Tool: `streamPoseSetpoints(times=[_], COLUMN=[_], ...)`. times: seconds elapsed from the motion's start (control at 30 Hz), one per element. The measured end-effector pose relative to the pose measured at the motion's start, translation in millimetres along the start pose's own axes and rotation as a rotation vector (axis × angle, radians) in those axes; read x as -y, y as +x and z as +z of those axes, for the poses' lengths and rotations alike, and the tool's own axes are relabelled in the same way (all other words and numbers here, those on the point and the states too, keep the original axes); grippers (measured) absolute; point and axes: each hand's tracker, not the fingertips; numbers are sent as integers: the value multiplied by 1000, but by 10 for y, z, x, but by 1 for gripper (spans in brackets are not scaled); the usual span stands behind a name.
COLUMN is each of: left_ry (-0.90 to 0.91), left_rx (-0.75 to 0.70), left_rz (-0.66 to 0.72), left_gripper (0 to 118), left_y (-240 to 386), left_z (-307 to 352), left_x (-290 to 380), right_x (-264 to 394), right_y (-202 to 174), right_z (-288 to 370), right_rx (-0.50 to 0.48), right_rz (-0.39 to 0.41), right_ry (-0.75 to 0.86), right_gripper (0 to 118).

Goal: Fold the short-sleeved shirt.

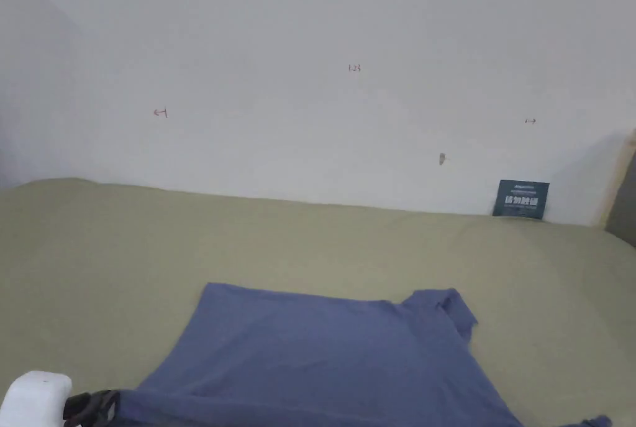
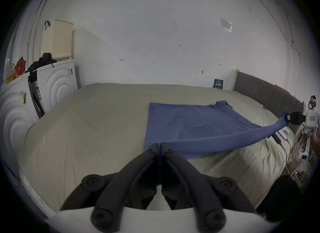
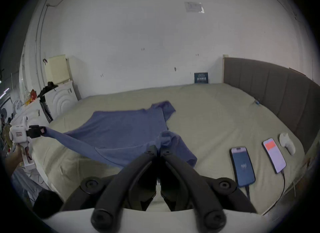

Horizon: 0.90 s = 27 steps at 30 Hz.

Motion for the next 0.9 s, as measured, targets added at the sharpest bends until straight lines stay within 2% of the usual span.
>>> streamPoseSetpoints(times=[0.2,0.5,0.6,0.63,0.67,0.7,0.73,0.77,0.8,0.83,0.9], left_ry=[-49,-103,-144,-162,-186,-197,-197,-198,-194,-197,-186], left_rx=[5,2,6,-8,-14,-15,-10,5,11,8,-40], left_rz=[-8,-16,11,33,64,105,158,200,234,249,223], left_gripper=[3,3,13,13,31,55,81,87,87,87,87], left_y=[-98,-90,-6,13,39,42,37,39,68,100,208], left_z=[-12,-42,-20,3,46,95,154,210,289,335,410], left_x=[345,671,755,780,790,801,796,768,695,629,489], right_x=[283,595,711,720,714,703,666,628,574,531,449], right_y=[35,32,82,105,117,112,104,109,87,53,-13], right_z=[39,-80,-152,-158,-139,-104,-71,-45,-16,22,82], right_rx=[3,21,37,39,57,100,119,123,136,150,155], right_rz=[-28,9,-51,-82,-89,-85,-83,-83,-87,-86,-88], right_ry=[-65,-179,-255,-284,-280,-280,-276,-271,-269,-255,-222], right_gripper=[2,2,6,6,13,25,49,68,86,96,95])
